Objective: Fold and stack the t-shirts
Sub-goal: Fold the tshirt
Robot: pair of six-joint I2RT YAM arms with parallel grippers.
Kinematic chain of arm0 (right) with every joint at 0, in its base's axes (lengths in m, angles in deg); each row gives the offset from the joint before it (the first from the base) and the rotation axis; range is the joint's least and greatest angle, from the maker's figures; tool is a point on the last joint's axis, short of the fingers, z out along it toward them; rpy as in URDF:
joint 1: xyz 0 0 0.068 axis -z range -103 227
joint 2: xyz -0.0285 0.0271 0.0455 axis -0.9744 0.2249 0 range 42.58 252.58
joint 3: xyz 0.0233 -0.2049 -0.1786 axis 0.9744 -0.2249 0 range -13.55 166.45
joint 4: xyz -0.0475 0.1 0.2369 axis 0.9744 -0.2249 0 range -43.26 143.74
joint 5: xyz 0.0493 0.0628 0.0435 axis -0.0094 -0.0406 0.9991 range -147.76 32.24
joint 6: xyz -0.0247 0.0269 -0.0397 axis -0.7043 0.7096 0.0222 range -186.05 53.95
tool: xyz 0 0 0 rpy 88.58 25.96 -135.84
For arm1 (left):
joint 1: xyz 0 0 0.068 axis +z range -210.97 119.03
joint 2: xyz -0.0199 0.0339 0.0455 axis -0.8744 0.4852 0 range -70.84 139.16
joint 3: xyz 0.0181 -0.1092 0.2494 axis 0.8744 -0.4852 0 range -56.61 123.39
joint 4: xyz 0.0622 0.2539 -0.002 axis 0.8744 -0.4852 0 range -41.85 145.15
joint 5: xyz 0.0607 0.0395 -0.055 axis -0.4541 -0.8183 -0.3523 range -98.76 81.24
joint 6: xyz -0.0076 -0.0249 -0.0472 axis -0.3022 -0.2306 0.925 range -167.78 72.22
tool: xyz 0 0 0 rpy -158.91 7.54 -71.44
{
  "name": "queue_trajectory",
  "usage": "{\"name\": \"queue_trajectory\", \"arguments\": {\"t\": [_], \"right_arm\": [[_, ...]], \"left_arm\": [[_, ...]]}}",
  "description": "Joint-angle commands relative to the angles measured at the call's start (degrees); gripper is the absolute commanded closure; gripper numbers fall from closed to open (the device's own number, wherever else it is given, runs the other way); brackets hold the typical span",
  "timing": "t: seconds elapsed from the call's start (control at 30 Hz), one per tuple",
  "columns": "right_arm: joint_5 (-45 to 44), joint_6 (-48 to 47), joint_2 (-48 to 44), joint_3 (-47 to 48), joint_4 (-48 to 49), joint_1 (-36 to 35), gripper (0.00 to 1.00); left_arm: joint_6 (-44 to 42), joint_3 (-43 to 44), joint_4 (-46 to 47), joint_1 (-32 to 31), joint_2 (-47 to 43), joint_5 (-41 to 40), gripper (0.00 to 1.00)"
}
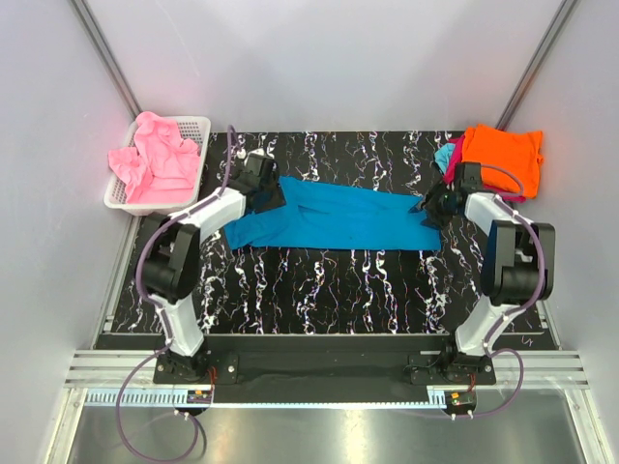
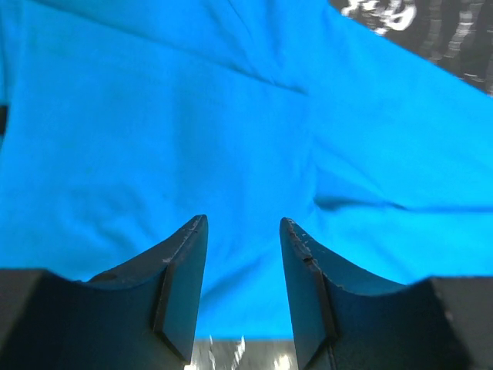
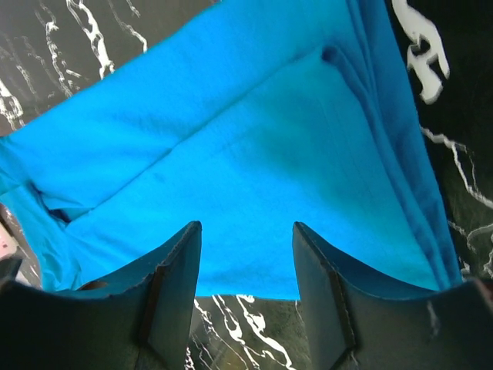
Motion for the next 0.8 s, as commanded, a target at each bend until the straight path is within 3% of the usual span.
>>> {"name": "queue_trajectory", "arguments": {"t": [0.0, 0.2, 0.4, 0.57, 0.77], "right_arm": [[0.84, -2.51, 4.2, 7.61, -3.62, -0.93, 0.43], [2.52, -6.73, 14.65, 21.32, -10.03, -4.18, 0.43], [0.32, -9.45, 22.57, 30.3, -16.53, -4.53, 0.45], [-3.63, -10.42, 24.42, 30.14, -19.27, -4.62, 0.44], [-8.56, -9.02, 21.88, 23.65, -20.5, -4.53, 0.44]], "left_arm": [[2.34, -3.27, 0.72, -1.24, -6.55, 1.54, 0.53], [7.18, -5.3, -8.15, -2.92, -7.53, -0.12, 0.53], [8.93, 1.98, -19.05, -2.74, 0.89, -4.17, 0.53], [10.61, 9.1, -25.47, -0.9, 6.88, -3.65, 0.53], [11.13, 12.54, -27.5, 2.79, 9.17, -2.77, 0.52]]}}
